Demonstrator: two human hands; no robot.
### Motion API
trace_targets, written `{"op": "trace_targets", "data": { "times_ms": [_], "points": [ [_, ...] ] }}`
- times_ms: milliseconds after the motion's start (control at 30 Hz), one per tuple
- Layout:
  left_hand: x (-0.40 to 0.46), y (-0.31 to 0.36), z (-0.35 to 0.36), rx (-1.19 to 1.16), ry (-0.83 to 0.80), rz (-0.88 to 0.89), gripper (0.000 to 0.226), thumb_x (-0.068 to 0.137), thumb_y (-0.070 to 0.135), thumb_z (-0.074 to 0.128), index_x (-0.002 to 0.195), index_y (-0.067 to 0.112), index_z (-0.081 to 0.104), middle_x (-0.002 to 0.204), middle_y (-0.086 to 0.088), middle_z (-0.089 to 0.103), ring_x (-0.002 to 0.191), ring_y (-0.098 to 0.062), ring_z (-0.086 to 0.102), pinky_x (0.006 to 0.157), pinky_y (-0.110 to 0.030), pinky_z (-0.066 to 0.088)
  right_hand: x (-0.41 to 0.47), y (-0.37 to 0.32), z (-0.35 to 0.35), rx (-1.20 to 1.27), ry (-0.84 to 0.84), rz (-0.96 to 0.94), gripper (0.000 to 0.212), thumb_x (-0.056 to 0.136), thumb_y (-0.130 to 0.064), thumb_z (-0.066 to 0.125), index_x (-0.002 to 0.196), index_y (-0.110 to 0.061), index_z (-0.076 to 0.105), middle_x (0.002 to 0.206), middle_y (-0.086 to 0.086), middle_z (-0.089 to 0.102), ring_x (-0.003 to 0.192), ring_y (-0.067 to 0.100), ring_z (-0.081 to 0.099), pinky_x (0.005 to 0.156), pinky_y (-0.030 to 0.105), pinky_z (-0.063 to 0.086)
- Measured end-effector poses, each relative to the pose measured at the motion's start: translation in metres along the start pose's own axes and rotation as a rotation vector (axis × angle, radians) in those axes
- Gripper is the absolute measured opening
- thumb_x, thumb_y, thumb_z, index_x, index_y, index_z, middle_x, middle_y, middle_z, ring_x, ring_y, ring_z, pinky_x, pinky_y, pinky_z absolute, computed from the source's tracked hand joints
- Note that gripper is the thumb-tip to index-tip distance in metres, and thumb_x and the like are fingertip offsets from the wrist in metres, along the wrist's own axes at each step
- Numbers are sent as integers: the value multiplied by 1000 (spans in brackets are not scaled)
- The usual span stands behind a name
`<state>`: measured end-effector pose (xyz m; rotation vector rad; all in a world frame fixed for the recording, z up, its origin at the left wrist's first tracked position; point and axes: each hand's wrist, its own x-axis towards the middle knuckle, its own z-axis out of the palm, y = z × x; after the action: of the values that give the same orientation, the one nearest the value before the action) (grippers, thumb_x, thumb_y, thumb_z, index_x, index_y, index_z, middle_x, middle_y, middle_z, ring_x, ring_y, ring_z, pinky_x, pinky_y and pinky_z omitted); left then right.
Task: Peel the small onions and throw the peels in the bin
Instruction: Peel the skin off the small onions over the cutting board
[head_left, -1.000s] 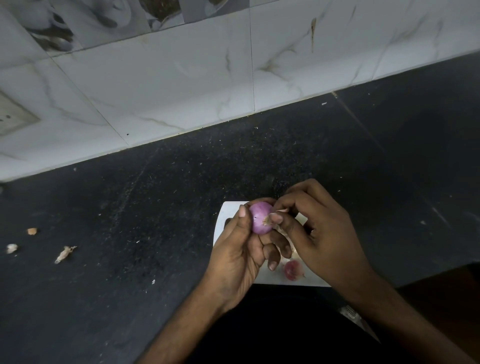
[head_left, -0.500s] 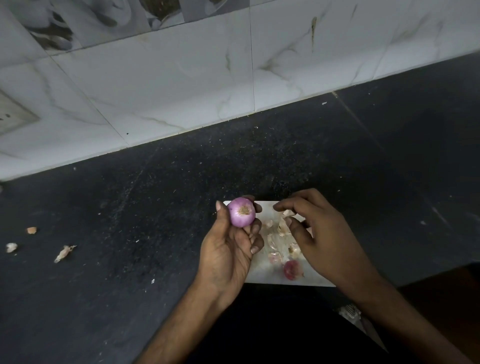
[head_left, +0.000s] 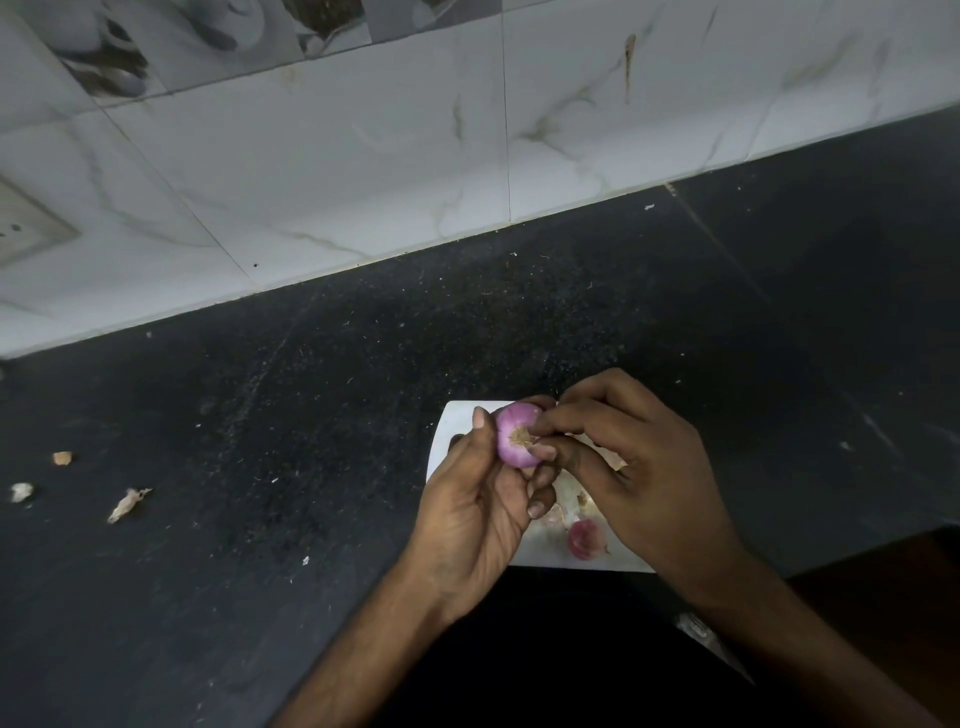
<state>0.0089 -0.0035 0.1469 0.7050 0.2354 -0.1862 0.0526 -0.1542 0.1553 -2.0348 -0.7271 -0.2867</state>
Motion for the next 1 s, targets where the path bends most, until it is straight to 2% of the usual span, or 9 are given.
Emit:
{"op": "trace_targets", "data": {
  "times_ms": [233, 400, 467, 533, 600, 733, 900, 1000],
  "points": [
    [-2, -1, -4, 21, -39, 19, 50, 101, 41, 42, 121, 0, 62, 81, -8, 62, 67, -14, 54, 53, -24, 42, -2, 2, -2, -104, 26, -83, 11, 87, -16, 80, 98, -17, 81, 96, -6, 70, 93, 10, 59, 83, 16, 47],
    [-3, -1, -3, 41, -28, 38, 49, 101, 41, 42, 119, 2, 65, 83, -10, 65, 67, -14, 56, 54, -23, 44, -4, 4, 2, -256, -11, -130, 29, 77, 6, 84, 98, -13, 75, 100, -3, 68, 95, 13, 57, 81, 27, 49],
    [-2, -1, -1, 35, -33, 50, 48, 103, 39, 39, 118, 2, 66, 86, -11, 66, 68, -14, 58, 54, -23, 46, -5, 1, 3, -182, -13, -92, 20, 86, 1, 75, 98, -13, 70, 101, -6, 62, 92, 12, 58, 80, 25, 48],
    [-1, -1, -1, 32, -45, 70, 47, 103, 37, 40, 121, 1, 64, 93, -15, 66, 71, -17, 59, 56, -25, 48, -5, -2, 0, -95, 17, -43, 5, 97, -13, 62, 100, -18, 63, 100, -13, 58, 90, 6, 56, 80, 15, 44],
    [0, 0, -2, 16, -58, 89, 46, 102, 35, 42, 124, -1, 61, 97, -18, 64, 74, -19, 61, 58, -26, 51, -3, -3, -2, -59, 41, -13, 6, 101, -18, 59, 102, -19, 65, 98, -16, 59, 90, 3, 57, 82, 11, 42],
    [0, -1, -3, 3, -68, 92, 45, 103, 34, 41, 122, 0, 65, 96, -17, 67, 77, -19, 64, 62, -27, 54, -3, 0, 0, -94, 33, -31, 17, 93, -16, 72, 110, -15, 75, 104, -10, 64, 93, 7, 62, 81, 18, 49],
    [1, -1, -4, 16, -50, 131, 45, 96, 36, 59, 124, 2, 66, 103, -18, 69, 85, -20, 67, 74, -28, 58, -3, 2, -3, -152, 101, -105, 19, 89, -14, 77, 108, -14, 80, 100, -5, 72, 90, 13, 63, 77, 31, 54],
    [1, -2, -5, 32, -54, 139, 53, 91, 38, 70, 127, 0, 63, 111, -22, 66, 93, -24, 66, 84, -31, 57, -5, 1, -6, -190, 127, -168, 15, 90, -11, 77, 104, -12, 81, 99, -2, 76, 91, 17, 66, 75, 36, 56]
  ]
}}
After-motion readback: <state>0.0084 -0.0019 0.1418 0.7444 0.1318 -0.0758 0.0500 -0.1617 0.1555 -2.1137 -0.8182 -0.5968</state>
